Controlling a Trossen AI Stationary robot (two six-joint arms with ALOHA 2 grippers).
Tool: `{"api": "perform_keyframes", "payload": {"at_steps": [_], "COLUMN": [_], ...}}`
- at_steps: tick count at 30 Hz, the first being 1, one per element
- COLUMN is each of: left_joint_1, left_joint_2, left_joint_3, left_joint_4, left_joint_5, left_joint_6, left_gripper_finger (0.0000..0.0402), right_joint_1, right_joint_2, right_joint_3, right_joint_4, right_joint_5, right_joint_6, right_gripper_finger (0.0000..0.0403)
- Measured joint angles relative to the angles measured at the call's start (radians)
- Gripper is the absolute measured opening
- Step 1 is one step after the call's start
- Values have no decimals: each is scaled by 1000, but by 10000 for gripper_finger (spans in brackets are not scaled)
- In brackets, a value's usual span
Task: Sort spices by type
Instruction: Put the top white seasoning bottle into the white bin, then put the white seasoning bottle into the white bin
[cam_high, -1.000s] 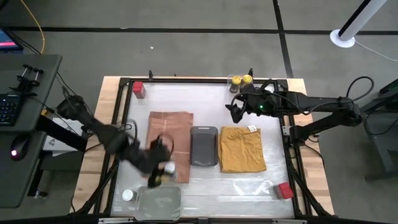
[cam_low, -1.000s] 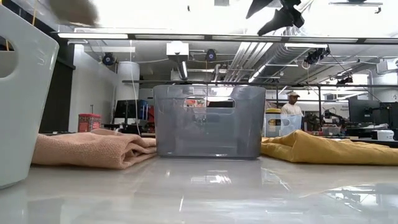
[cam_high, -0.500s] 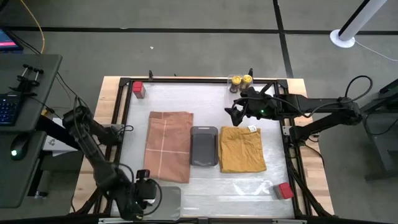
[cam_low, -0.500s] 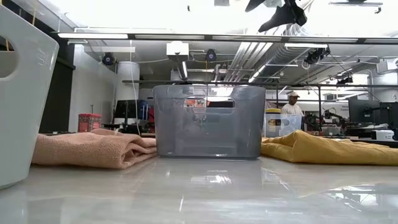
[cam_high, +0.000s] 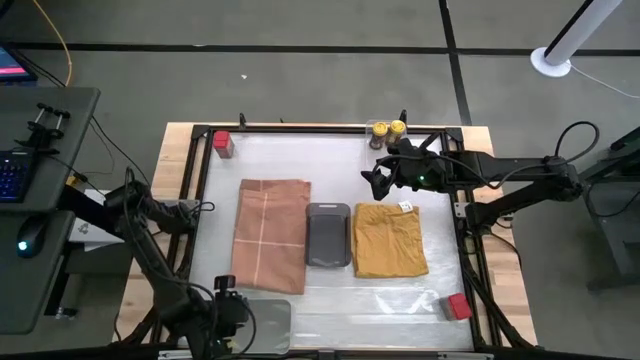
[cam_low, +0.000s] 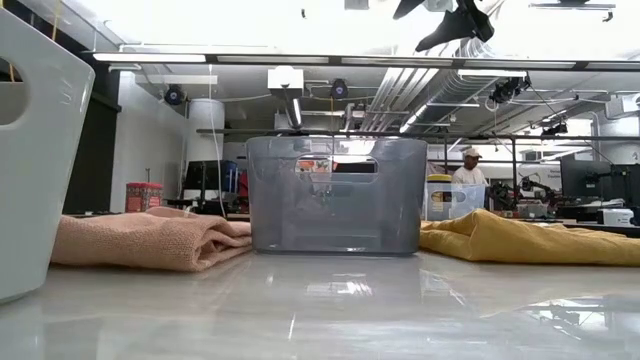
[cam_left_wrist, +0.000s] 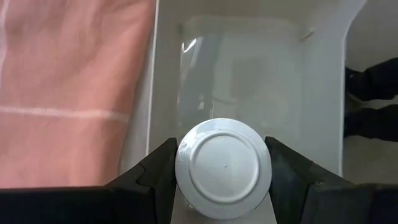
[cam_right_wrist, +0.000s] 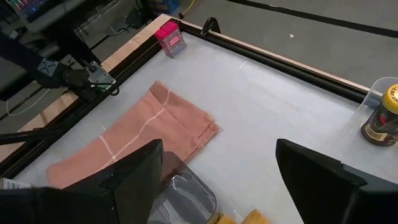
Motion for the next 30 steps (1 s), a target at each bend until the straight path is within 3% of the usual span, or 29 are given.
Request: {"api": "perform_keyframes", "payload": {"at_steps": [3, 11, 19, 26, 30], "left_joint_1": [-5, 2, 31, 73, 90], "left_joint_2": [-4, -5, -21, -157, -265], "left_joint_3": [-8, -10, -10, -10, -9], "left_joint_4": [-8, -3, -3, -15, -69], "left_joint_5": [28, 87, 141, 141, 181], "left_joint_6": [-21, 55, 112, 210, 181], "left_gripper_finger": [171, 242, 258, 259, 260], "right_joint_1": [0, 0, -2, -2, -2], "right_joint_2": [0, 0, 0, 0, 0], "right_joint_3": [0, 0, 0, 0, 0], "right_joint_4": [1, 5, 5, 6, 6], "right_joint_5": [0, 0, 2, 8, 8], "right_joint_6": [0, 3, 3, 0, 0], "right_gripper_finger": [307, 307, 307, 307, 307]}}
